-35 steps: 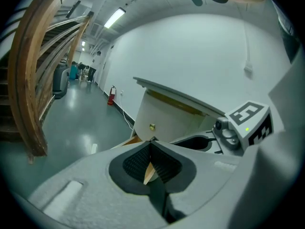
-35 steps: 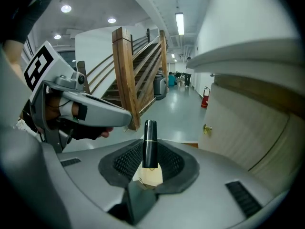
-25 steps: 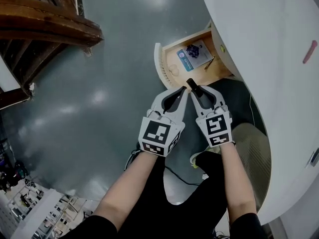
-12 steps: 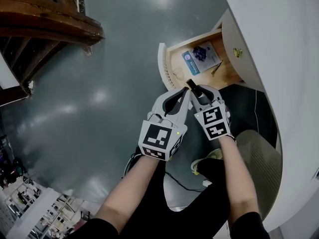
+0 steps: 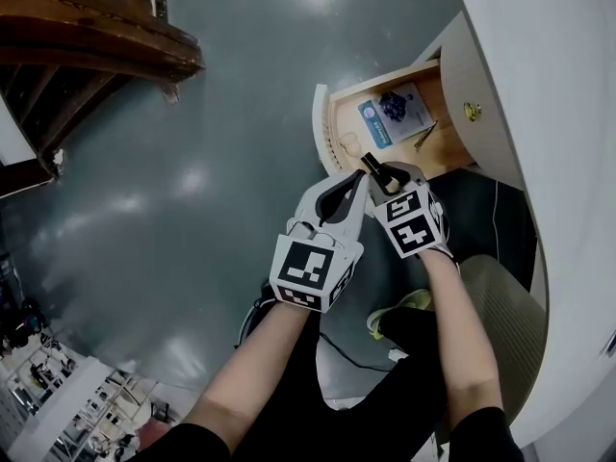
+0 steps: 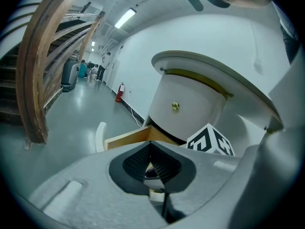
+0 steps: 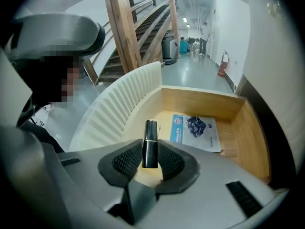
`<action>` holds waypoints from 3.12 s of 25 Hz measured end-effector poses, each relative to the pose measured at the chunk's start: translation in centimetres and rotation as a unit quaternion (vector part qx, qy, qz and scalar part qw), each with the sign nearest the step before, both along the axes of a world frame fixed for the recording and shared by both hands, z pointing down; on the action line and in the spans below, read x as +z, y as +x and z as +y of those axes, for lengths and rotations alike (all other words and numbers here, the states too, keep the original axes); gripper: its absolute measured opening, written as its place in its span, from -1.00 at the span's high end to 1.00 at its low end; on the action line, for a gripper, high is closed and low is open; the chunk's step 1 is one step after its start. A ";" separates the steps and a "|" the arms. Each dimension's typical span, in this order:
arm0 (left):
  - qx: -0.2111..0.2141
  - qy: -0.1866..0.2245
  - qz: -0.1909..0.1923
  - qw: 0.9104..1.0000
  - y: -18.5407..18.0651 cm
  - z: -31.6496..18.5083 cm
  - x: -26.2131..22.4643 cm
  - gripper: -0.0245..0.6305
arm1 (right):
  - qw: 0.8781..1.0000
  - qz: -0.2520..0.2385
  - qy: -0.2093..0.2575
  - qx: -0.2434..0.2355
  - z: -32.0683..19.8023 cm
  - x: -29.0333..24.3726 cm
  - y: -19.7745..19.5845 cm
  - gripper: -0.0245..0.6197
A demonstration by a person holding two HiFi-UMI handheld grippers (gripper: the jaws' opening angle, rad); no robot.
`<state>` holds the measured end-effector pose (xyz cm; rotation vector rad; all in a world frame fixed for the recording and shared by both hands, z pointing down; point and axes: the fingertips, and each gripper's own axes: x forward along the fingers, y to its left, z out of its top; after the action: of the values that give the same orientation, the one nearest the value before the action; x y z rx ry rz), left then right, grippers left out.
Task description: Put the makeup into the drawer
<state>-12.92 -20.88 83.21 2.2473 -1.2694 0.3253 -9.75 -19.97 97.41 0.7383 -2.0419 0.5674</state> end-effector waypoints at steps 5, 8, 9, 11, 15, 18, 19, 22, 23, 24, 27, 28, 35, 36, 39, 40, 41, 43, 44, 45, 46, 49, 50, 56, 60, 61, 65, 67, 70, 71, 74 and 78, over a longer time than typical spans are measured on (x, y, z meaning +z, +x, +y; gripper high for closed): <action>-0.004 -0.004 -0.002 1.000 -0.5 -0.1 0.0 0.90 | 1.000 0.013 -0.006 -0.007 0.0 0.2 0.0 0.59; -0.005 -0.008 -0.004 1.000 -0.8 -0.1 0.2 0.90 | 1.000 0.017 -0.011 -0.010 0.1 0.1 0.0 0.58; -0.006 -0.009 -0.005 1.000 -0.8 0.0 0.2 0.90 | 1.000 0.018 -0.014 -0.011 0.2 0.1 -0.1 0.55; -0.006 -0.013 -0.005 1.000 -1.0 0.0 0.1 0.90 | 1.000 0.019 -0.018 -0.012 0.3 0.0 -0.1 0.54; -0.005 -0.020 -0.005 1.000 -1.1 0.5 -0.8 0.90 | 1.000 0.009 -0.010 -0.001 0.5 -1.8 0.0 0.56; -0.002 -0.028 -0.005 1.000 -1.3 1.1 -2.8 0.90 | 1.000 -0.007 0.006 0.019 0.8 -5.3 -0.2 0.71; 0.000 -0.028 -0.005 1.000 -1.3 1.3 -3.7 0.90 | 1.000 -0.013 0.013 0.025 0.9 -6.7 -0.2 0.75; 0.008 -0.027 -0.005 1.000 -0.8 1.8 -7.1 0.90 | 0.998 -0.038 0.031 0.047 1.6 -11.7 -0.5 0.81; 0.011 -0.026 -0.003 1.000 -0.7 2.0 -8.4 0.90 | 0.997 -0.048 0.036 0.057 1.9 -13.6 -0.5 0.82; 0.015 -0.026 -0.001 1.000 -0.6 2.1 -9.8 0.90 | 0.995 -0.059 0.040 0.067 2.1 -15.5 -0.6 0.83; 0.025 -0.023 0.008 0.999 -0.1 2.4 -14.4 0.90 | 0.990 -0.088 0.046 0.101 2.6 -21.3 -0.6 0.85; 0.028 -0.021 0.009 0.999 0.0 2.5 -16.0 0.90 | 0.988 -0.097 0.047 0.112 2.8 -23.3 -0.6 0.85; 0.056 0.003 0.016 0.998 1.4 3.6 -26.9 0.90 | 0.974 -0.136 0.088 0.155 3.6 -36.3 1.1 0.87; 0.060 0.008 0.017 0.998 1.7 3.8 -28.3 0.90 | 0.972 -0.139 0.097 0.161 3.7 -38.0 1.6 0.87; 0.074 0.023 0.023 0.997 2.8 4.7 -32.6 0.90 | 0.965 -0.151 0.122 0.176 4.1 -42.9 2.9 0.87; 0.080 0.028 0.025 0.996 3.2 5.0 -34.0 0.90 | 0.963 -0.156 0.130 0.179 4.2 -44.5 3.3 0.87; 0.086 0.033 0.028 0.995 3.5 5.3 -35.3 0.90 | 0.960 -0.160 0.138 0.182 4.3 -46.0 3.6 0.87; 0.095 0.041 0.032 0.994 4.2 5.8 -37.7 0.90 | 0.955 -0.170 0.155 0.186 4.5 -48.9 4.0 0.87; 0.099 0.045 0.034 0.994 4.4 6.1 -38.8 0.90 | 0.953 -0.174 0.164 0.187 4.6 -50.3 4.1 0.87; 0.101 0.049 0.037 0.993 4.6 6.2 -39.9 0.90 | 0.950 -0.179 0.172 0.189 4.6 -51.6 4.3 0.87; 0.103 0.053 0.039 0.993 4.8 6.4 -41.1 0.90 | 0.947 -0.183 0.181 0.191 4.7 -52.9 4.5 0.87; 0.108 0.064 0.049 0.991 5.4 6.8 -44.4 0.90 | 0.939 -0.194 0.204 0.195 4.9 -56.5 5.2 0.87; 0.111 0.069 0.050 0.990 5.7 6.8 -45.4 0.90 | 0.937 -0.198 0.210 0.196 5.0 -57.6 5.5 0.88; 0.124 0.109 0.041 0.985 6.5 7.0 -51.2 0.90 | 0.925 -0.220 0.244 0.191 5.5 -64.3 6.0 0.88; 0.125 0.133 0.042 0.982 7.0 7.5 -54.5 0.90 | 0.919 -0.231 0.267 0.177 6.3 -68.3 6.0 0.88; 0.125 0.140 0.042 0.981 7.1 7.5 -55.3 0.90 | 0.917 -0.232 0.273 0.175 6.3 -69.2 6.1 0.88; 0.123 0.165 0.044 0.978 7.0 7.4 -58.4 0.90 | 0.908 -0.244 0.293 0.173 6.4 -72.4 6.1 0.88; 0.122 0.176 0.046 0.976 7.1 7.4 -59.6 0.90 | 0.904 -0.250 0.302 0.170 6.5 -73.8 6.2 0.88; 0.120 0.187 0.047 0.974 7.3 7.5 -61.0 0.90 | 0.899 -0.256 0.315 0.163 6.5 -75.4 6.1 0.88; 0.120 0.190 0.046 0.973 7.3 7.6 -61.3 0.90 | 0.898 -0.257 0.318 0.161 6.6 -75.9 6.1 0.88; 0.120 0.196 0.046 0.972 7.6 8.2 -62.0 0.90 | 0.894 -0.267 0.322 0.160 7.1 -76.8 6.3 0.88; 0.120 0.212 0.045 0.969 7.9 7.7 -63.3 0.90 | 0.886 -0.291 0.323 0.161 6.7 -78.3 6.7 0.88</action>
<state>-4.99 -13.17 19.94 2.7529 -1.0970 0.0339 -3.00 -13.32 19.15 1.4608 -2.7368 0.2898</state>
